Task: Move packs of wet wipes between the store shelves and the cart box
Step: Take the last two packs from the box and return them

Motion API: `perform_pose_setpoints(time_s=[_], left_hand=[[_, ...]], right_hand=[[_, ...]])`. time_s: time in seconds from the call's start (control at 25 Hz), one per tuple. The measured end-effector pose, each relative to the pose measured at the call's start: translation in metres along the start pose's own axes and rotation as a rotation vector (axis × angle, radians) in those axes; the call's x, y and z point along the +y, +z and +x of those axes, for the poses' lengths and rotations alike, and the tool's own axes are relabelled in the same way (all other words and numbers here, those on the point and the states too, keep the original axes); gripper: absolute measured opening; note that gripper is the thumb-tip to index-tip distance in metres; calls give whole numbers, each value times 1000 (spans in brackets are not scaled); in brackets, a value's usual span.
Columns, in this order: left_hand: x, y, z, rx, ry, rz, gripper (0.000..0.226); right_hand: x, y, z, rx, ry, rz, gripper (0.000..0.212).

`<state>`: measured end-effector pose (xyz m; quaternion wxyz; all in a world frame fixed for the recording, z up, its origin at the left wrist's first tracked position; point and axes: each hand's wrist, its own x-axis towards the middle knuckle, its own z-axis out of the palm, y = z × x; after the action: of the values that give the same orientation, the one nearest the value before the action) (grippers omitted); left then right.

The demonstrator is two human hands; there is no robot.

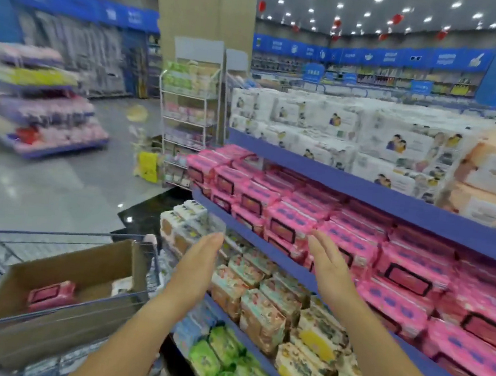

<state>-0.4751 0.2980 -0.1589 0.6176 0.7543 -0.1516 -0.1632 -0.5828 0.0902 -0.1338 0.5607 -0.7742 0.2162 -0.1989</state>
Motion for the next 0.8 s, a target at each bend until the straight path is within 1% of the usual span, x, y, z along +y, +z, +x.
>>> perform_pose_setpoints(time_s=[0.04,0.08,0.12,0.16,0.24,0.28,0.32,0.36,0.44,0.48,0.6,0.76,0.8], left_hand=[[-10,-30,6,53,-14,0,89],[-20,-59,14,117,-26,0,88],[-29,-86,22,172,-42,-3,81],[-39,-116,31,228,-52,-8,68],[-59,-170,46,327,-78,-11,34],[-70,-195,53,380,-102,-13,25],[-80,-217,61,425,-127,-15,22],[-94,-240,69,473,-153,-7,24],[-117,-275,82,549,-220,16,39],[-129,-291,89,580,-270,22,42],[-167,-331,115,629,-356,-3,30],[-220,-375,143,620,-459,-34,27],[-236,-387,151,608,-486,-40,31]], right_hand=[[-2,31,15,-44,-9,-6,55],[-5,63,30,-89,-13,-3,54],[-6,94,44,-134,-18,5,53],[-8,129,61,-188,-22,19,52],[-10,192,91,-273,-22,37,48],[-11,223,107,-317,-20,41,49],[-12,252,122,-358,-17,46,50],[-12,284,137,-399,-2,47,50],[-5,336,161,-469,21,23,51],[1,361,171,-508,34,5,50],[21,433,197,-605,85,-44,50],[61,522,212,-703,224,-95,49],[72,544,215,-706,263,-115,50]])
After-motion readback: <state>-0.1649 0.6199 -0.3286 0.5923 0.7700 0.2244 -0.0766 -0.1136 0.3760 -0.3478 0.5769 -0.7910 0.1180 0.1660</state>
